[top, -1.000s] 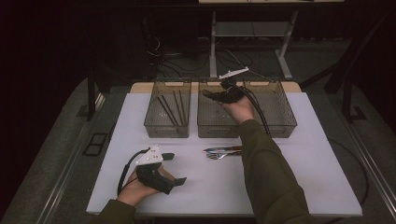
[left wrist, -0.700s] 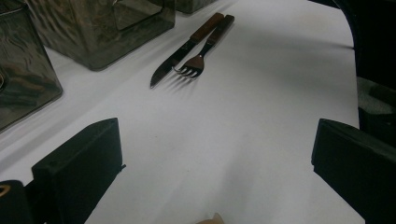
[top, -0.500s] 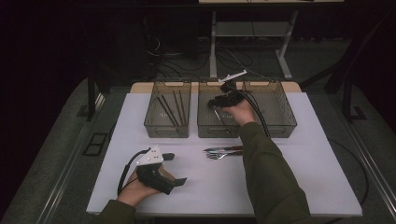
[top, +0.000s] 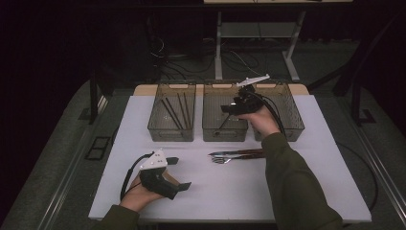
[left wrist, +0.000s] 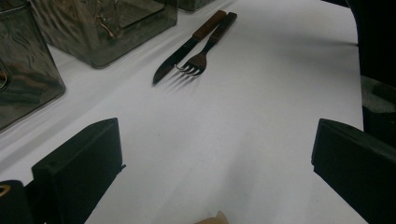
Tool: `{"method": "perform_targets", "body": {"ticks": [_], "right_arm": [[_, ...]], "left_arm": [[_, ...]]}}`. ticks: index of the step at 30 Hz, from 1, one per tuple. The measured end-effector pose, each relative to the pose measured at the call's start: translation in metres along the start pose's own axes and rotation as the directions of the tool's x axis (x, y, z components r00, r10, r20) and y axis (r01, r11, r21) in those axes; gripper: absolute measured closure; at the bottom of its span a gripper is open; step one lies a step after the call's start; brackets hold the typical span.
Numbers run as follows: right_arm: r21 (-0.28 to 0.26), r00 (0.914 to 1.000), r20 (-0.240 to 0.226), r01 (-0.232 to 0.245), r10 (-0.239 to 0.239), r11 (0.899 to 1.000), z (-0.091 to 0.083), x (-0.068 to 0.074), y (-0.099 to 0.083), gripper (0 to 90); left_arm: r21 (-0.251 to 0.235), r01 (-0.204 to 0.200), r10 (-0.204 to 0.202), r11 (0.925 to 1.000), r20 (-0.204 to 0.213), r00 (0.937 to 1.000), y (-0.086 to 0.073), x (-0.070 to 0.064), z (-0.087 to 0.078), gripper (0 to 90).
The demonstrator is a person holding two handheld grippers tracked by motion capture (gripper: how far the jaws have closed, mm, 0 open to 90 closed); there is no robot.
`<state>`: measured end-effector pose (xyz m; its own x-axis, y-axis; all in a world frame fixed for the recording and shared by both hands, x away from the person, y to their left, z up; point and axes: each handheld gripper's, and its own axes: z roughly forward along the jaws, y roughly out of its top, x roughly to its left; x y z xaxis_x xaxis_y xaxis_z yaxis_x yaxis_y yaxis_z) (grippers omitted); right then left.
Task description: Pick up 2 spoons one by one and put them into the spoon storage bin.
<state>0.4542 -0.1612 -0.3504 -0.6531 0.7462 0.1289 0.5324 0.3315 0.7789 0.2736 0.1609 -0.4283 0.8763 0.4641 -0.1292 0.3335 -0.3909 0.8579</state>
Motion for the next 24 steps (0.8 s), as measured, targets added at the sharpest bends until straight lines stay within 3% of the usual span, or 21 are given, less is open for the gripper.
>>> {"method": "perform_targets", "body": {"ticks": [10,12,24], "right_arm": [[-0.021,0.9997,-0.021,0.01,-0.011,1.0,-0.036,0.003,-0.032,19.8],[-0.035,0.999,-0.043,0.013,-0.015,0.999,-0.043,0.004,-0.041,18.8],[-0.08,0.9983,-0.046,0.032,-0.035,0.996,-0.073,0.016,-0.095,14.2]], "left_arm": [[0.014,0.005,-0.005,0.9999,-0.006,1.0,-0.001,-0.002,0.003,0.9],[0.02,0.002,-0.002,0.9998,-0.008,1.0,-0.001,-0.001,0.003,0.9],[0.036,0.003,-0.002,0.9993,-0.019,0.9998,-0.002,0.0,0.003,0.9]]}}
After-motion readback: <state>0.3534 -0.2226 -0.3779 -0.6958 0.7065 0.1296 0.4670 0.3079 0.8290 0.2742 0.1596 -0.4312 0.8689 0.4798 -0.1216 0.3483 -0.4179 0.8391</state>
